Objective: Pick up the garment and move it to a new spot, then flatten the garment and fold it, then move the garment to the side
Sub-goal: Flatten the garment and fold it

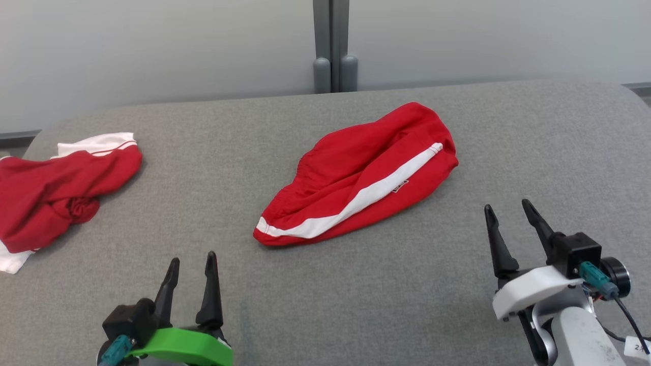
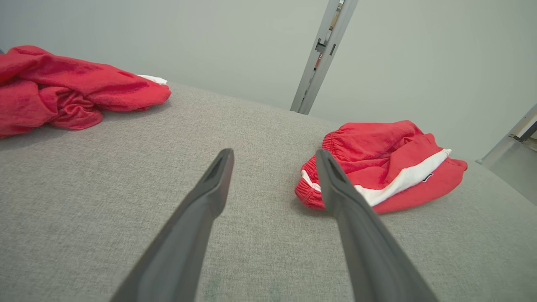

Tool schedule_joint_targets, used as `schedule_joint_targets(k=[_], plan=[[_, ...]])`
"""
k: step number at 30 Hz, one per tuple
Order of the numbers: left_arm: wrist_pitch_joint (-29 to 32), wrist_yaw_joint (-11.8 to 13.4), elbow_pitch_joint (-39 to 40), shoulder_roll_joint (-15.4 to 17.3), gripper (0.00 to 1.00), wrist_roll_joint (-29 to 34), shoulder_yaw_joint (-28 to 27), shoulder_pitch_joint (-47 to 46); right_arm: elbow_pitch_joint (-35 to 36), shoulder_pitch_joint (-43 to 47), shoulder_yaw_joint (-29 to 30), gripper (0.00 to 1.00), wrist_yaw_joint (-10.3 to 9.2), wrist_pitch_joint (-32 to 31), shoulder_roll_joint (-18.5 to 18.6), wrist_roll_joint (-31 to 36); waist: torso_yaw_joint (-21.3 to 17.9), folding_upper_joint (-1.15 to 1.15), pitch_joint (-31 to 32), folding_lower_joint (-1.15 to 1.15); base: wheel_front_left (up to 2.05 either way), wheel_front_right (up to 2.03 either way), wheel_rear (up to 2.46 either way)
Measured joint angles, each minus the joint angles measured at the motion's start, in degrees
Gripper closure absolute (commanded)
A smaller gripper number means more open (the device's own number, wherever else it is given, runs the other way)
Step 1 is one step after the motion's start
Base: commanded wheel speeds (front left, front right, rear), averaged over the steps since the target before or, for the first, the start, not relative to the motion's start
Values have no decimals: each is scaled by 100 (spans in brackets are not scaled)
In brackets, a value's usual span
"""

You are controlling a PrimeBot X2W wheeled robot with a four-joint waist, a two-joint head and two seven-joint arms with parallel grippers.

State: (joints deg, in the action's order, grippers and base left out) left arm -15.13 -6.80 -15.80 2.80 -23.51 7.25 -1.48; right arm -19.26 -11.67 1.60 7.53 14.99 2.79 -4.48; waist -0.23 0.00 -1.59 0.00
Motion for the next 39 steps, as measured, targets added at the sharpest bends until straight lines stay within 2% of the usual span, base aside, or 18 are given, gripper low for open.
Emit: schedule_joint_targets(k=[9,27,31,34,39], plan=[[0,33,15,0,0,-25,5,208,148,438,115,0,0,0,1,-113,4,0,96,0,0,0,0],[0,34,-37,0,0,10,60,182,134,430,-26,0,-1,0,1,-172,-8,0,40,0,0,0,0],[21,25,-238,9,0,137,210,-107,86,394,-73,0,0,0,1,-171,-20,0,-34,0,0,0,0],[342,-21,-435,124,0,138,414,-531,34,343,-129,0,0,1,0,-158,-37,0,-100,0,0,0,0],[1304,-52,-744,413,0,-105,836,-1365,-26,179,-247,0,-1,0,-1,-108,-95,0,-232,0,0,0,0]])
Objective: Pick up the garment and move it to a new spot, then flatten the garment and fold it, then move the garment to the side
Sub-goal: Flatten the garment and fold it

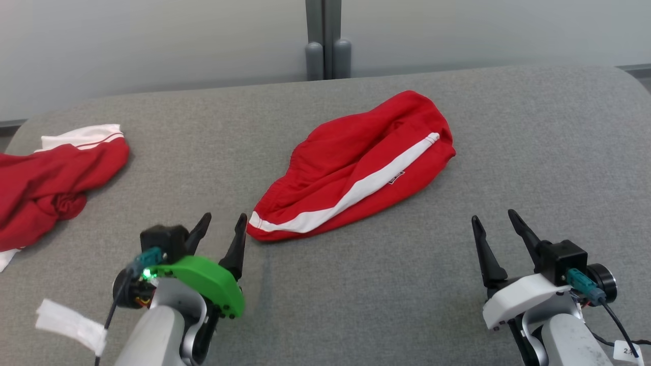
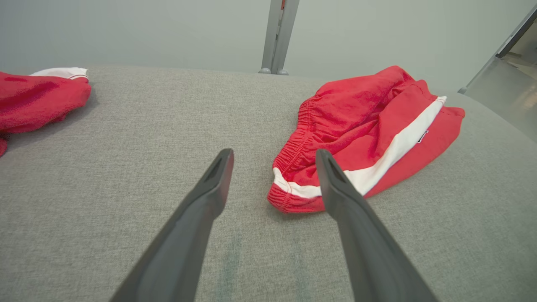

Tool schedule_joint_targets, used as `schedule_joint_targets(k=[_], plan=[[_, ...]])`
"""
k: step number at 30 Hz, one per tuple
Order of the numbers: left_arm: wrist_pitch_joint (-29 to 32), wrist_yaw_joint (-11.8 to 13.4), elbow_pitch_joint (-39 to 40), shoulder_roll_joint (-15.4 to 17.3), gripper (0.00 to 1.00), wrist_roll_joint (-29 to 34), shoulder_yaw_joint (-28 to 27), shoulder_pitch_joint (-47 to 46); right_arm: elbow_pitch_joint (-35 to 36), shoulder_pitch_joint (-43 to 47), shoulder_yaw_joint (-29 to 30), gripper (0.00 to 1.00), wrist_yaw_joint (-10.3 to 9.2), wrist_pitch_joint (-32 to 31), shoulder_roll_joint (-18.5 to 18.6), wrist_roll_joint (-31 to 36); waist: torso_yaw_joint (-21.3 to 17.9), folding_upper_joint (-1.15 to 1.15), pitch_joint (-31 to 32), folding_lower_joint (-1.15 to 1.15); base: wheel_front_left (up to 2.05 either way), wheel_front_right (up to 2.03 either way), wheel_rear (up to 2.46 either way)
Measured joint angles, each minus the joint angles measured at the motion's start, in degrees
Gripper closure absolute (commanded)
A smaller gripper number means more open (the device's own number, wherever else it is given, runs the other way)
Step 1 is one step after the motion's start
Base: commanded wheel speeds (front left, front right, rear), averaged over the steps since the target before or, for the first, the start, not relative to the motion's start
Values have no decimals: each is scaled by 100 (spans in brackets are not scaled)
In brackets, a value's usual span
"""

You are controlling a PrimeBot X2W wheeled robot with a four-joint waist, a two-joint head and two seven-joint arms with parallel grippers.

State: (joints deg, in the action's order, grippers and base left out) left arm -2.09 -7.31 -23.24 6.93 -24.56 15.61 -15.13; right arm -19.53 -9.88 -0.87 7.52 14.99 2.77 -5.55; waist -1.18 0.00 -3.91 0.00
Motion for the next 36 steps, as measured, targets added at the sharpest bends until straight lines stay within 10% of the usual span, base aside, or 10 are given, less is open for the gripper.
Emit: schedule_joint_targets(k=[14,29,31,36], plan=[[1669,-9,-876,435,0,-1028,827,-1122,-120,-238,-78,0,0,0,3,54,-325,0,-457,0,0,0,0],[1560,-16,-1020,671,1,-1699,1541,-1355,-116,-250,-102,0,0,0,1,105,-447,0,-569,0,0,0,0],[1601,-18,-1188,666,48,-1727,1579,-1389,-111,-252,-121,0,1,0,2,121,-452,0,-576,0,0,0,0],[1408,-18,-1371,616,96,-1809,1605,-1500,-96,-368,-149,0,1,0,2,213,-441,0,-614,0,0,0,0]])
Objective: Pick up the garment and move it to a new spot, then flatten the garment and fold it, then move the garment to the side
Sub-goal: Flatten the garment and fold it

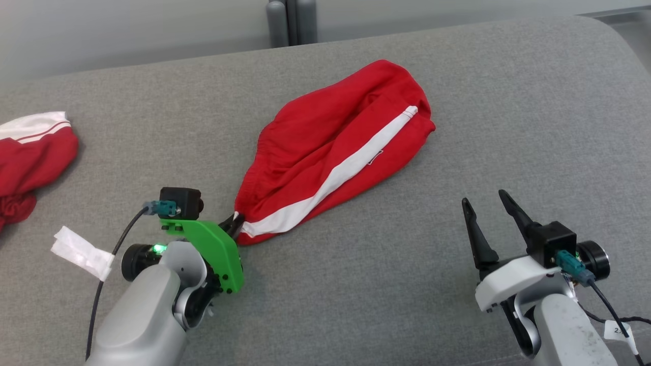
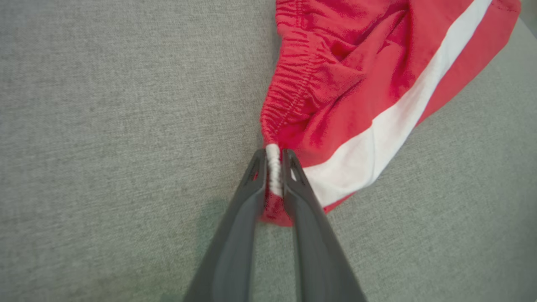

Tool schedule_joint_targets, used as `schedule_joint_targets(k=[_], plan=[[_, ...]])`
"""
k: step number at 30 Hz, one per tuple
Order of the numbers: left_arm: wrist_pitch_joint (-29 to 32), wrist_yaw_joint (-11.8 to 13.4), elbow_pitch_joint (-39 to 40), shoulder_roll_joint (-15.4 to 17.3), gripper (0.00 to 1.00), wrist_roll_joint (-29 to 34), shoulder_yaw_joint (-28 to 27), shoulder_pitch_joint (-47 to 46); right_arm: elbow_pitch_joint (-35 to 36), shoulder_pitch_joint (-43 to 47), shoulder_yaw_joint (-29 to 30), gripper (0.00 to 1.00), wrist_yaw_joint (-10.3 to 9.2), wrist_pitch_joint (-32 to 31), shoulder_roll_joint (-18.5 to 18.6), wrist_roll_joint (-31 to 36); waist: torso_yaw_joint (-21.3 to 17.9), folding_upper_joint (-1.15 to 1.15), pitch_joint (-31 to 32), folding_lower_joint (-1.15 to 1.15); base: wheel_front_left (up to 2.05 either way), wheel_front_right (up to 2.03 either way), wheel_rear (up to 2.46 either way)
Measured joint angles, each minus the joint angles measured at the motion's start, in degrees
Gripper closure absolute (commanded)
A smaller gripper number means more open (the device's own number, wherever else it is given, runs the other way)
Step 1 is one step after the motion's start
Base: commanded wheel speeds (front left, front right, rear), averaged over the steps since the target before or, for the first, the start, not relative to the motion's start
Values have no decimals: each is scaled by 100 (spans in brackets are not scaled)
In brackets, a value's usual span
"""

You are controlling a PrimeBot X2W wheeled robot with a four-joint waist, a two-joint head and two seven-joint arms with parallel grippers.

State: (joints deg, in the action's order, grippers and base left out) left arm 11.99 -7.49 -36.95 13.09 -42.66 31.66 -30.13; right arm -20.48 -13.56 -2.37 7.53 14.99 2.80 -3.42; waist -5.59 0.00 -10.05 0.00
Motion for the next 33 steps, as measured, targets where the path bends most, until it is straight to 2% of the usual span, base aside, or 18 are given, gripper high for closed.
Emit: schedule_joint_targets(k=[1,7,13,23,33], plan=[[-86,0,-4,-13,100,-1,-3,-3,11,-51,4,0,-1,0,0,34,8,0,-8,0,0,0,0],[-964,1,31,-98,100,68,-111,-13,-141,-708,107,0,0,1,1,486,127,0,-90,0,0,0,0],[-1677,42,110,-212,100,110,-204,2,-860,-1719,212,0,0,-66,14,1201,335,0,-214,0,0,0,0],[-2022,41,23,-481,100,147,-98,-47,-2407,-2966,-83,0,0,-339,442,1935,713,0,-517,0,0,0,0],[-2194,25,-98,-554,100,103,18,-311,-3312,-3571,-394,0,0,-250,463,1998,957,0,-800,0,0,0,0]])
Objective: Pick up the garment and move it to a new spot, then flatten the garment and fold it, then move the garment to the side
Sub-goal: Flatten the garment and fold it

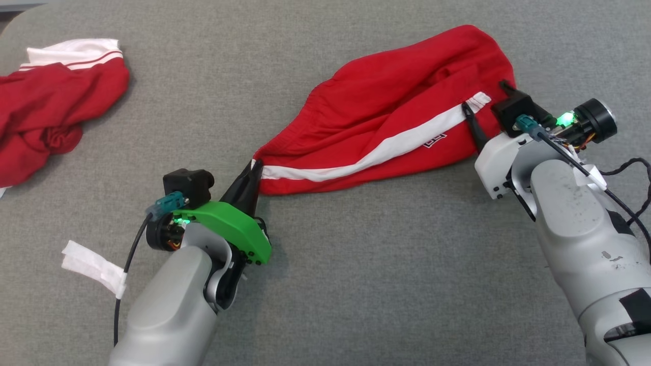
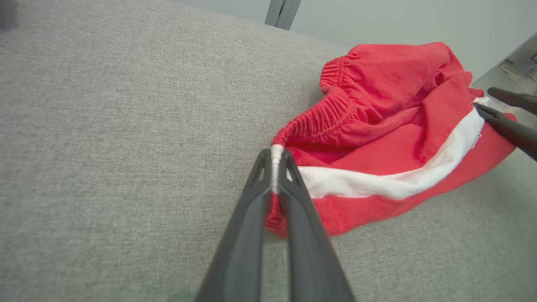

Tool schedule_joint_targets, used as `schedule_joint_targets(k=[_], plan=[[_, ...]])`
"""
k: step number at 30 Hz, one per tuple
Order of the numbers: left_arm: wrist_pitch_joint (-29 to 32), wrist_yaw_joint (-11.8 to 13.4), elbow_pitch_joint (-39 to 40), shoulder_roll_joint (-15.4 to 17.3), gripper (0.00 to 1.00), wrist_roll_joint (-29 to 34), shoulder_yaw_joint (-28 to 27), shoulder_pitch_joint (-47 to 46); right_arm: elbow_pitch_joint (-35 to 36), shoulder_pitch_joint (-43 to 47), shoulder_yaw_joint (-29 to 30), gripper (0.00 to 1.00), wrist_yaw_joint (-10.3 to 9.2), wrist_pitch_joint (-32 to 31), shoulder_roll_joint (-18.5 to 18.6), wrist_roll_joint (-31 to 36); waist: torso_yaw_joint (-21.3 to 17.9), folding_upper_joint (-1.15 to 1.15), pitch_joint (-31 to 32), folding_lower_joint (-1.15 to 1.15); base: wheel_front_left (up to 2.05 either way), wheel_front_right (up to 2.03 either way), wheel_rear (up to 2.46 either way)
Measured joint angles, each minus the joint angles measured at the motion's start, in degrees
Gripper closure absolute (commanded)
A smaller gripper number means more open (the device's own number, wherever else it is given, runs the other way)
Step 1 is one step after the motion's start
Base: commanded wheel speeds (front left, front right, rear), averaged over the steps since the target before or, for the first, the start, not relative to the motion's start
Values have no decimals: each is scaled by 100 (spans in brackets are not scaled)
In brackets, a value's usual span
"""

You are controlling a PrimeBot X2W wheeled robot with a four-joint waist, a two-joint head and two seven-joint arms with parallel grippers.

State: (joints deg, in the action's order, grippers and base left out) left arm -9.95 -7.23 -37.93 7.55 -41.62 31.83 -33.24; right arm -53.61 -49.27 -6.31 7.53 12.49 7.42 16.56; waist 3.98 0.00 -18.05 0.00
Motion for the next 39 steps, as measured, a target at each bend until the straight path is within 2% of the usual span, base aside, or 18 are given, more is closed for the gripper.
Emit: schedule_joint_targets(k=[6,8,10,11,12,21,24,27,28,35,39], plan=[[-73,-8,-68,-35,100,-53,64,-51,-491,-299,-415,0,0,43,-16,-109,63,0,-90,0,0,0,0],[-101,-8,-93,-41,100,-65,86,-74,-605,-401,-557,18,0,65,-22,-156,69,0,-111,0,0,0,0],[-125,-9,-120,-42,100,-78,109,-83,-684,-477,-649,32,0,74,-26,-221,61,0,-116,0,0,0,0],[-130,-9,-133,-42,100,-88,115,-83,-709,-497,-682,48,0,83,-26,-245,55,0,-116,0,0,0,0],[-135,-9,-146,-43,100,-103,127,-83,-744,-514,-712,52,0,103,-30,-270,46,0,-115,0,0,0,0],[-216,-9,-202,-31,100,-174,177,-117,-965,-508,-722,63,0,37,-147,-486,-37,0,-109,0,0,0,0],[-224,-9,-204,-12,100,-207,197,-160,-1003,-496,-731,70,0,14,-179,-561,-53,0,-127,0,0,0,0],[-264,-15,-199,19,100,-214,208,-169,-987,-473,-711,85,0,27,-222,-643,-70,0,-127,0,0,0,0],[-275,-15,-199,27,100,-214,207,-170,-971,-454,-695,100,0,53,-234,-678,-77,0,-121,0,0,0,0],[-397,-15,-91,108,100,-219,180,-154,-537,-246,-571,100,0,198,-318,-1095,-139,0,39,0,0,0,0],[-465,-16,130,219,100,-212,108,-62,-36,-66,-581,100,0,232,-348,-1459,-194,0,207,0,0,0,0]])
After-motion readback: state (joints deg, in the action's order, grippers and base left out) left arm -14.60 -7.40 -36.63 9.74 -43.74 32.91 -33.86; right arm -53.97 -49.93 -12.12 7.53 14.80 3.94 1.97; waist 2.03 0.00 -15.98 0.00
